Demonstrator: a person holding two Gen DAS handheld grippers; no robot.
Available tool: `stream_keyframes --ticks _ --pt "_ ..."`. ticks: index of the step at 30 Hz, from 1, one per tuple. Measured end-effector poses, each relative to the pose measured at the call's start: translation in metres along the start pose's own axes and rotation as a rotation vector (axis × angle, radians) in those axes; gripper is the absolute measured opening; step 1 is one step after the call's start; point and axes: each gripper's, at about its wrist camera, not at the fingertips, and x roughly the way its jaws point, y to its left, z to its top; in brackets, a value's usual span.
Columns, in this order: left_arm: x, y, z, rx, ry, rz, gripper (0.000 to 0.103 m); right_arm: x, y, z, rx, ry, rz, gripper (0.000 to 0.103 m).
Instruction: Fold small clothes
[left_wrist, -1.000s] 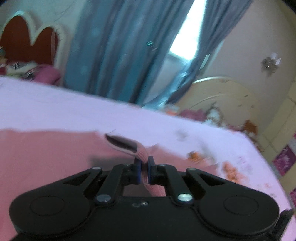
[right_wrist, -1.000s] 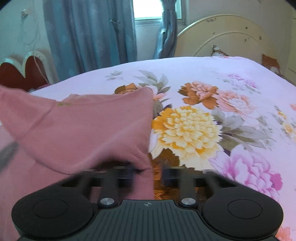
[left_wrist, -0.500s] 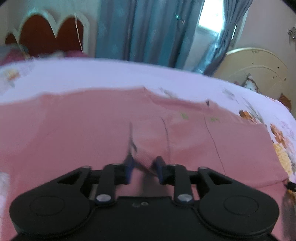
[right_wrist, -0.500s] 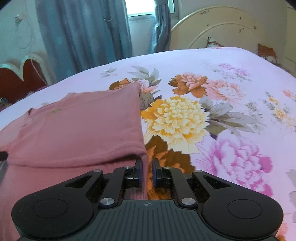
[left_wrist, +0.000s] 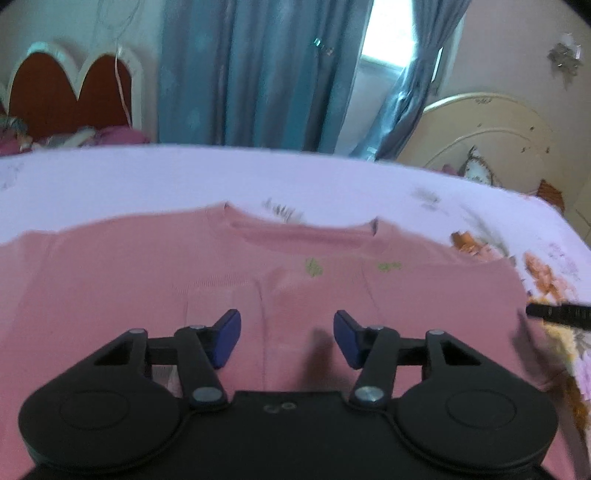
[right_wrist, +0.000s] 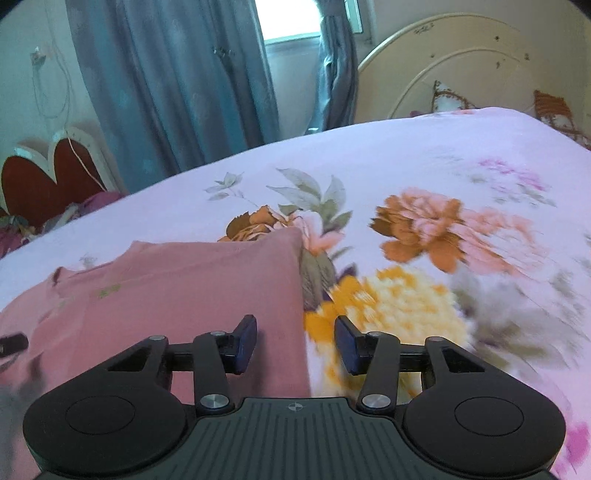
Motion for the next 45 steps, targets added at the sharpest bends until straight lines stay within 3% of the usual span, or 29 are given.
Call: stream_keyframes --ticks 1,3,4,7,9,10,13,15,17,18,24,30,34,36,39,45 --pt "0.005 0.003 -0.003 0.001 0.019 0.011 0.053 0.009 0.000 0.005 0.006 0.005 0.006 0.047" --pt "0.010 0.007 -0.011 0.004 0.045 0.021 0.052 0.027 -0.002 0.013 0.021 0.017 0.008 0.035" --pt "0.009 0.006 -0.014 0.026 0.036 0.029 0.052 0.034 -0.004 0.017 0.032 0.025 0.014 0.014" --pt "0.012 -0.002 -0.015 0.064 0.038 0.048 0.053 0.044 -0.001 0.024 0.020 0.012 -0.008 0.010" --pt "0.011 0.000 -0.017 0.063 0.034 0.051 0.054 0.049 -0.002 0.019 -0.034 -0.018 -0.108 0.009" --pt "0.011 -0.001 -0.017 0.070 0.035 0.054 0.054 0.048 -0.006 0.018 -0.019 -0.030 -0.100 0.009" --pt "0.008 -0.004 -0.015 0.081 0.053 0.066 0.059 0.042 0.005 0.020 -0.082 -0.025 -0.126 0.010" --pt "0.003 -0.002 -0.013 0.065 0.065 0.077 0.070 0.032 0.013 0.018 -0.097 -0.028 -0.108 0.014" --pt "-0.005 0.003 -0.010 0.048 0.067 0.086 0.074 0.020 0.023 0.011 -0.105 -0.047 -0.072 0.046" --pt "-0.009 0.005 -0.010 0.047 0.066 0.089 0.074 0.015 0.032 0.007 -0.126 -0.057 -0.058 0.050" --pt "-0.027 0.018 -0.015 0.067 0.069 0.145 0.074 -0.003 0.088 -0.027 -0.252 -0.033 0.059 0.051" --pt "-0.040 0.034 -0.022 0.035 0.082 0.172 0.074 0.000 0.139 -0.045 -0.304 -0.009 0.121 0.051" --pt "-0.048 0.040 -0.024 0.045 0.078 0.180 0.074 0.007 0.163 -0.054 -0.317 0.009 0.138 0.051" --pt "-0.053 0.046 -0.025 0.044 0.076 0.182 0.074 0.018 0.173 -0.062 -0.340 0.064 0.129 0.051" --pt "-0.059 0.056 -0.024 0.037 0.071 0.185 0.074 0.019 0.179 -0.062 -0.352 0.067 0.108 0.051" --pt "-0.071 0.088 -0.023 0.011 0.066 0.205 0.074 0.012 0.204 -0.056 -0.317 0.022 0.144 0.051"
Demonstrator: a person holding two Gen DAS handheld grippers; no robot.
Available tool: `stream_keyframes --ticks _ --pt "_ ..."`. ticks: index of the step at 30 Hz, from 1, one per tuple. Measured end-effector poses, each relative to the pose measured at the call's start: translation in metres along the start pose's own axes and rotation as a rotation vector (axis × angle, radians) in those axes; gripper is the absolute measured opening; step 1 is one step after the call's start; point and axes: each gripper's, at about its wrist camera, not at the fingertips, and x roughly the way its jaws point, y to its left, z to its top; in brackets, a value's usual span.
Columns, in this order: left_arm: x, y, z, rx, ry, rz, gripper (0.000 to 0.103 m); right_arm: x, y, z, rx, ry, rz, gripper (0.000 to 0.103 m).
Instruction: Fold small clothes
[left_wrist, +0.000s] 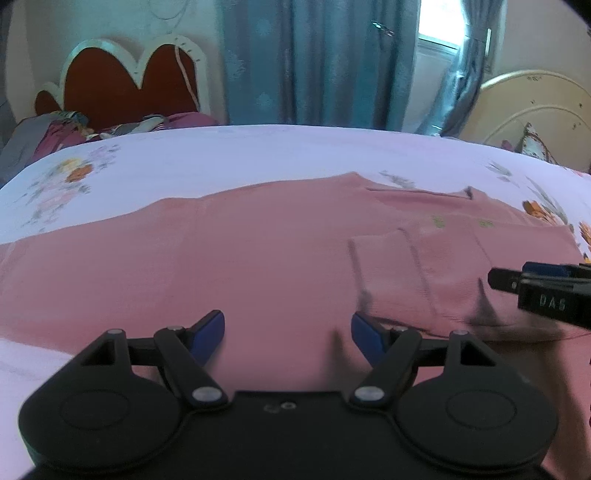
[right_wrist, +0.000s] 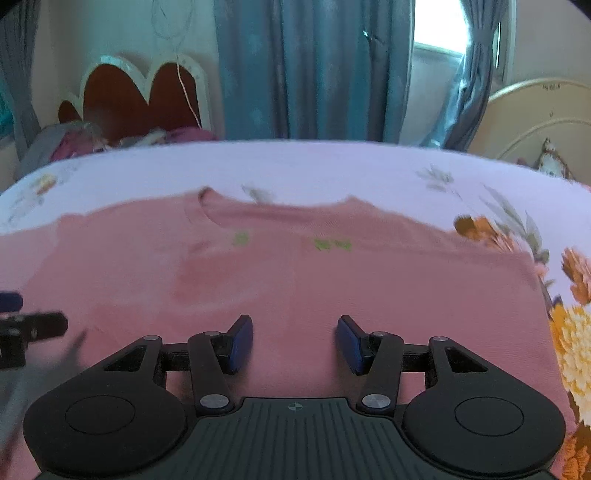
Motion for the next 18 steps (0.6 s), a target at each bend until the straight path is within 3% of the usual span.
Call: stream_keyframes --ticks 4,6,8,11,18 --pt "-0.003 0.028 -0.001 -0.040 -0.002 0.012 0.074 0.007 0.023 0.004 0.010 -0.003 0.016 0.051" --pt "-0.005 0.042 -0.002 -0.055 -0.003 0.021 0.074 0.024 0.037 -0.001 -0.030 0.073 0.014 0.051" --pt "-0.008 0.056 -0.003 -0.074 -0.001 0.027 0.074 0.029 0.051 -0.008 -0.126 0.060 -0.025 0.052" --pt "-0.012 0.083 -0.006 -0.108 0.002 0.044 0.075 0.026 0.050 -0.009 -0.119 0.062 -0.029 0.052" --pt "-0.029 0.181 -0.025 -0.303 0.019 0.174 0.076 0.022 0.056 -0.010 -0.113 0.061 -0.059 0.052"
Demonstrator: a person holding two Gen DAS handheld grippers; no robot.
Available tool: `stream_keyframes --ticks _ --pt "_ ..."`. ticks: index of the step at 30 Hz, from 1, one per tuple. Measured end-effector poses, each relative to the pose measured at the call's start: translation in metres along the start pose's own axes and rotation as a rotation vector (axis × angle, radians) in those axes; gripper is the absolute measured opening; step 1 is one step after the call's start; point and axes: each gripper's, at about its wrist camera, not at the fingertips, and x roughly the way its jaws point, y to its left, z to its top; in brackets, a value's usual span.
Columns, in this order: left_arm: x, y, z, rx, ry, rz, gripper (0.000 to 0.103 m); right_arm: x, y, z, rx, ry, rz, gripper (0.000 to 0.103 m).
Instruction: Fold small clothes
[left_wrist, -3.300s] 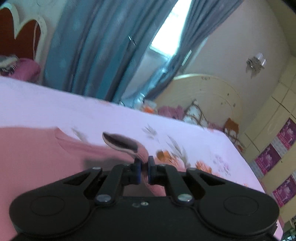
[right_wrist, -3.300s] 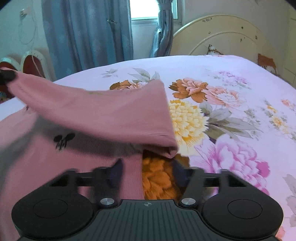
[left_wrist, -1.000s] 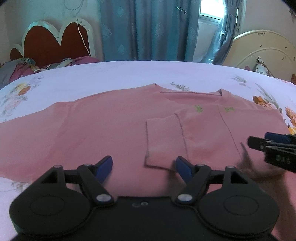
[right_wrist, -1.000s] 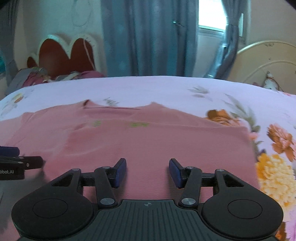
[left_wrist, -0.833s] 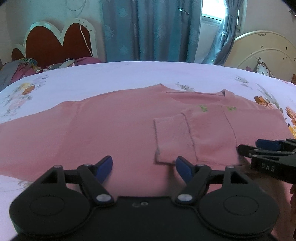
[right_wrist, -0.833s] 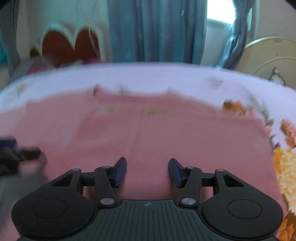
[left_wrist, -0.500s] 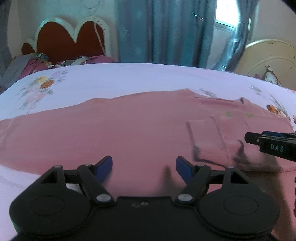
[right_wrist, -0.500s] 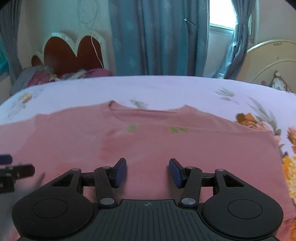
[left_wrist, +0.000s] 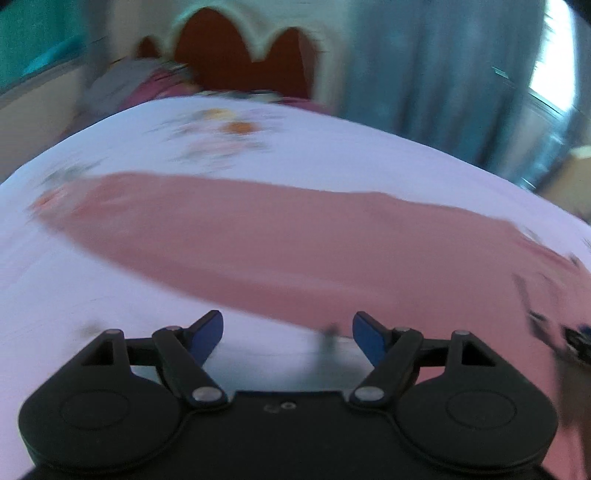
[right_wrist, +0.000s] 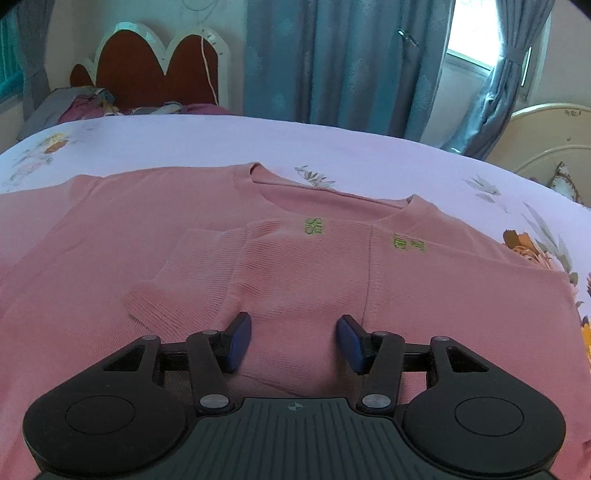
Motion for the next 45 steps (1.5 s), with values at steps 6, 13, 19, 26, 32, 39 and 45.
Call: stream_keyframes --ticks 6,13,19,26,32,39,45 --pt "0.011 0.092 0.011 -0.203 0.026 0.125 0.075 -0.013 0.008 0.014 0.080 -0.070 0.037 0.052" --pt "0.034 0.141 0.033 -0.344 0.003 0.109 0.074 0.004 0.023 0.012 0.049 0.018 0.057 0.052" --pt "0.058 0.160 0.045 -0.398 -0.032 0.075 0.070 0.002 0.023 0.011 0.066 0.010 0.055 0.052" --pt "0.078 0.186 0.054 -0.526 -0.107 0.089 0.015 -0.002 0.021 0.018 0.099 -0.021 0.057 0.052" --pt "0.068 0.179 0.057 -0.521 -0.173 0.060 0.005 0.001 0.022 0.015 0.092 -0.008 0.060 0.052" --pt "0.013 0.100 0.077 -0.293 -0.307 -0.104 0.005 -0.009 0.015 0.016 0.127 -0.046 0.083 0.052" --pt "-0.028 -0.009 0.077 -0.108 -0.322 -0.358 0.005 -0.030 -0.008 0.011 0.193 -0.078 0.098 0.052"
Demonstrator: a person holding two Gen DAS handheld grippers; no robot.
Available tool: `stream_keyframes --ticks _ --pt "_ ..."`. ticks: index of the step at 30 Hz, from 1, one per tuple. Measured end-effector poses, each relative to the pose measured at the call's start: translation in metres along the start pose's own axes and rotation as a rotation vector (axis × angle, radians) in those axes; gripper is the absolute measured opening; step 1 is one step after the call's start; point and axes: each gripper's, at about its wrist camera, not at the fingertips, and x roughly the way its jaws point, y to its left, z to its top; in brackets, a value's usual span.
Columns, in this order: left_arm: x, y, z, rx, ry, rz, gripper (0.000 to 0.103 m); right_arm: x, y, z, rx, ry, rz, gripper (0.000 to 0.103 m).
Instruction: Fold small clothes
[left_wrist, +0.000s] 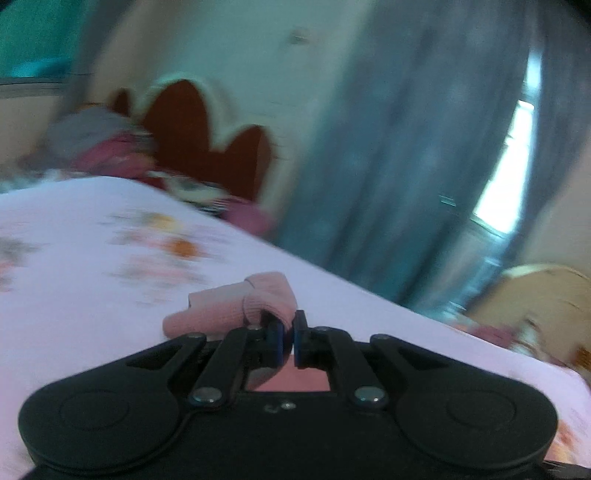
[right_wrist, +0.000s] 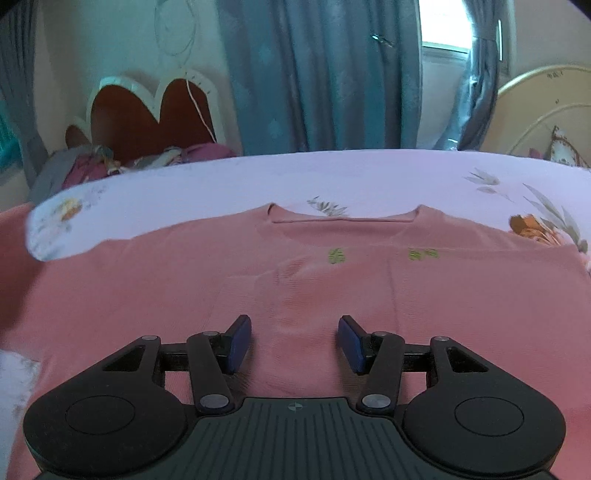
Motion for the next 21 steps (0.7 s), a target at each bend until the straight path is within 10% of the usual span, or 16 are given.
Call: stream_keyframes --ticks 13,19,21 --pt "0.040 -0.204 -0.118 0.277 0.255 -0.367 0.006 -0.057 -0.088 -0.015 0.096 -0.013 -0.065 0.052" --pt "0.043 -0.210 -0.149 0.420 0.341 -0.314 0.027 -0.065 -0.099 -0.017 0.143 -0.009 0.023 0.052" --pt "0.036 -0.207 -0.148 0.443 0.322 -0.289 0.058 -0.065 -0.092 -0.015 0.125 -0.009 0.050 0.052"
